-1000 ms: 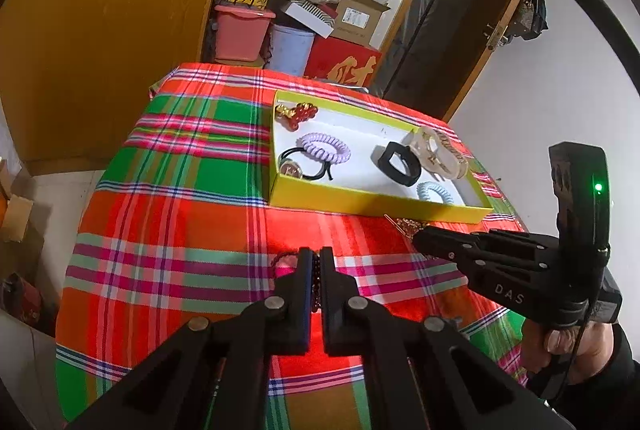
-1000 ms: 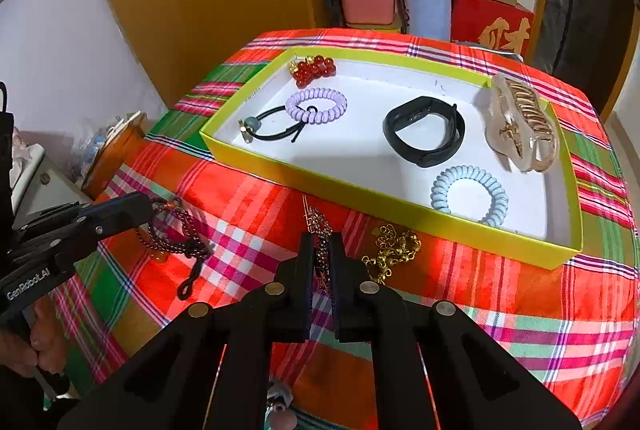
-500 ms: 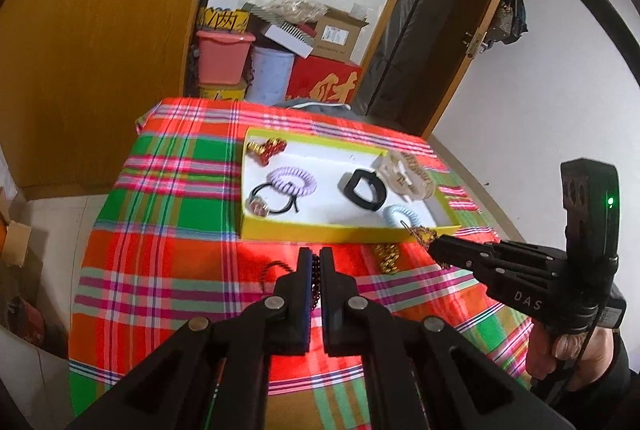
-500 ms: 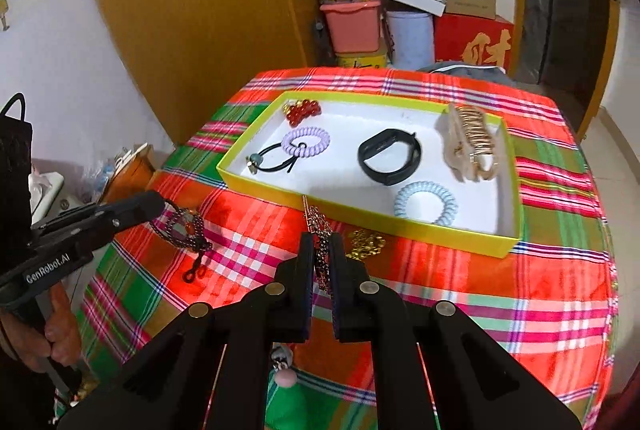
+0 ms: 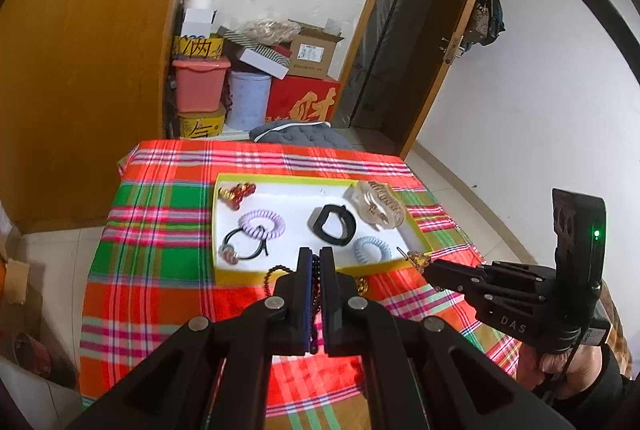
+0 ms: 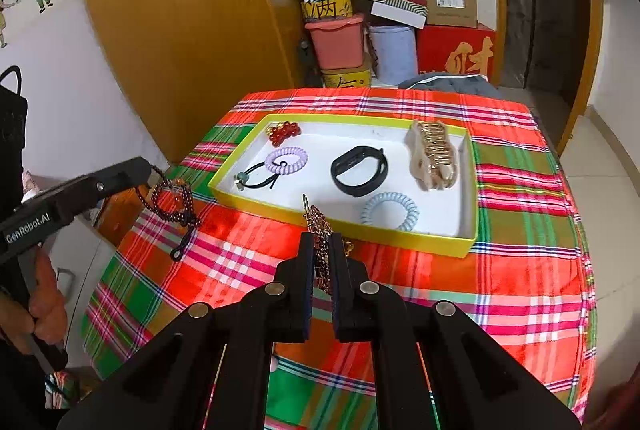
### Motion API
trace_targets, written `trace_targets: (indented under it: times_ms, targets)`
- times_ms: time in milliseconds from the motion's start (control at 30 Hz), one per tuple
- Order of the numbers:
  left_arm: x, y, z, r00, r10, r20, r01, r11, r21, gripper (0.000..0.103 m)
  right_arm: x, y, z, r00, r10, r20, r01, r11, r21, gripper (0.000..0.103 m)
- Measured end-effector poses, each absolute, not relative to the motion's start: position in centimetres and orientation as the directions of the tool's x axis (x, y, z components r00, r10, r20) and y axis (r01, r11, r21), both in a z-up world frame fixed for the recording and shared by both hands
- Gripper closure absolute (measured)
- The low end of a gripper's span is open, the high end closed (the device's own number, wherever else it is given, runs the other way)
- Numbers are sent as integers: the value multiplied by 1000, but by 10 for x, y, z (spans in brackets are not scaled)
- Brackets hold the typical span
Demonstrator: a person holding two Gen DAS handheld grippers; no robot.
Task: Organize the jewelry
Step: 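Carry the beaded bracelet with the left gripper while the right carries the pendant over the tray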
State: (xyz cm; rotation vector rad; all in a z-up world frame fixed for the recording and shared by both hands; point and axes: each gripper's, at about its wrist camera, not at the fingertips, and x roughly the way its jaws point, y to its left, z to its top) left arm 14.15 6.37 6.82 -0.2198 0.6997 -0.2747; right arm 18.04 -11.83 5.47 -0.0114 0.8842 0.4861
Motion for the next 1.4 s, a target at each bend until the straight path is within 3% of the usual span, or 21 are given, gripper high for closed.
trace_targets:
  times_ms: [633, 1400]
  targets:
    - [210, 59, 72, 728, -337, -598, 202, 938, -283, 100, 224, -140, 46, 553, 359, -751, -351, 919, 181, 96]
    - [262, 81, 6, 666, -313, -677, 130, 943, -308, 100, 268, -137, 4, 504, 322, -801, -334, 928, 163, 96]
